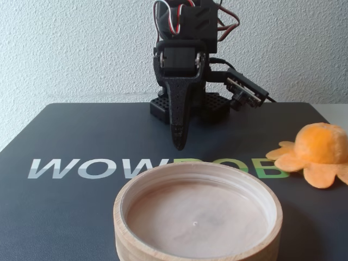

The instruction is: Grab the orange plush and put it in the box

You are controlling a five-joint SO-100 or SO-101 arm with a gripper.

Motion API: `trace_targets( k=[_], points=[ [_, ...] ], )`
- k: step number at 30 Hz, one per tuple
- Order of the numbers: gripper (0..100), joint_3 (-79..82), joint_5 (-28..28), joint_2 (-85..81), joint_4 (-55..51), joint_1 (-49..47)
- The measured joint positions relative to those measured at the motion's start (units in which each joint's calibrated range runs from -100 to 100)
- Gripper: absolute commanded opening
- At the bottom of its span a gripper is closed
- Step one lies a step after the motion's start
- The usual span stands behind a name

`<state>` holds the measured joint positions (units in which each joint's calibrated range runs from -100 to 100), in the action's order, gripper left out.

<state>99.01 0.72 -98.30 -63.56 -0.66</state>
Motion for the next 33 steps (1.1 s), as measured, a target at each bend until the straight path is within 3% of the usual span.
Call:
trace_targets(
  k=[25,33],
  points=[
    [3,-0.27,0.05,0.00,0.00,-0.15],
    [4,-9.88,-1.49,5.87,-1.38,-11.13]
  ],
)
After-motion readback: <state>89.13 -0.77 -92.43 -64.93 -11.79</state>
